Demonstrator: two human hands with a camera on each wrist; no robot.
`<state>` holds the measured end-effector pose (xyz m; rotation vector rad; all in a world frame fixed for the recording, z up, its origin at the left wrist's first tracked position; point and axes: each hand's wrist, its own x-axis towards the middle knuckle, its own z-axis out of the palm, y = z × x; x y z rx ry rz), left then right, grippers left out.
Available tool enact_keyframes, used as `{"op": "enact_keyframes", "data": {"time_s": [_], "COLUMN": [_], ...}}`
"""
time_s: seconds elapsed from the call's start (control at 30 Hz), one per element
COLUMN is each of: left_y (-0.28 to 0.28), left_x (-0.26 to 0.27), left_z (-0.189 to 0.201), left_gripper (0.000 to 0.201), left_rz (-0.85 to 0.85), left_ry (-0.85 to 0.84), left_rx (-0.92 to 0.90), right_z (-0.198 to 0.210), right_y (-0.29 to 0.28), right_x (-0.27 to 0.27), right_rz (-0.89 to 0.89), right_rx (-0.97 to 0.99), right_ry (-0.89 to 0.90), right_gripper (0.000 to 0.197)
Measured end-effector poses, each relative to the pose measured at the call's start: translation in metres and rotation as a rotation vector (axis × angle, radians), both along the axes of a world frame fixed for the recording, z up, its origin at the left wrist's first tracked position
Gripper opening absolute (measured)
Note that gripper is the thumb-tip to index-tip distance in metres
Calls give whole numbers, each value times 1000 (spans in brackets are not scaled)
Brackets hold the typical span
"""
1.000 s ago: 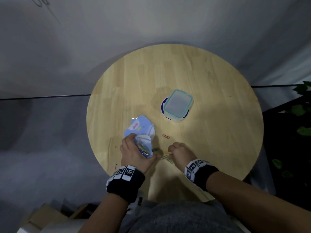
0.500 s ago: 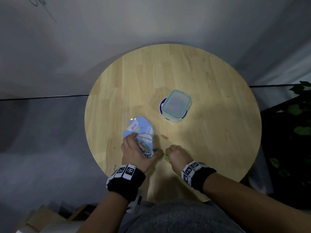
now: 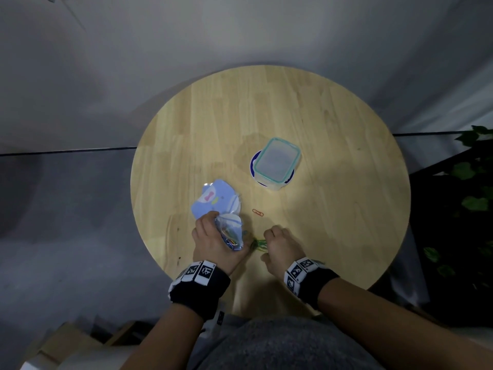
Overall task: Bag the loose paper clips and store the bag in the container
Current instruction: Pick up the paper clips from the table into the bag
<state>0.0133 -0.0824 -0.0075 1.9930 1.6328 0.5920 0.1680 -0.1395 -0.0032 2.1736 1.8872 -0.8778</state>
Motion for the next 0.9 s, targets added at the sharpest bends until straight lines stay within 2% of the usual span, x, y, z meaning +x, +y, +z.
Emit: {"op": "enact_keyframes", "data": {"time_s": [0.13, 0.3, 0.53, 0.6, 0.67, 0.77, 0.87, 0.9], "left_y": [-2, -3, -3, -3, -2, 1, 3, 4], "left_x": [0, 1, 4, 6, 9, 14, 23, 26], "left_z": [0, 3, 2, 2, 2, 1, 4, 7], "left_gripper": [86, 83, 86, 86, 87, 86, 83, 84], "left_rz": [-11, 7, 4, -9, -21, -48, -75, -87], "left_ry": [18, 31, 23, 24, 31, 30, 22, 14], "left_rx": [-25, -98, -118, -125, -118, -112, -97, -100], "right_z": [5, 7, 3, 2, 5, 17, 42, 50], "right_y": [12, 13, 11, 13, 16, 23, 37, 43], "right_x": [-8, -7, 12, 20, 28, 42, 45, 42], "right_rz": [-37, 8, 85, 58, -50, -302, -607, -723], "right_rx": [-51, -72, -47, -56, -67, -7, 88, 107], "right_ry": [-12, -18, -42, -27, 25, 178, 456, 576], "right_gripper": [40, 37, 29, 29, 26, 15, 3, 14]}}
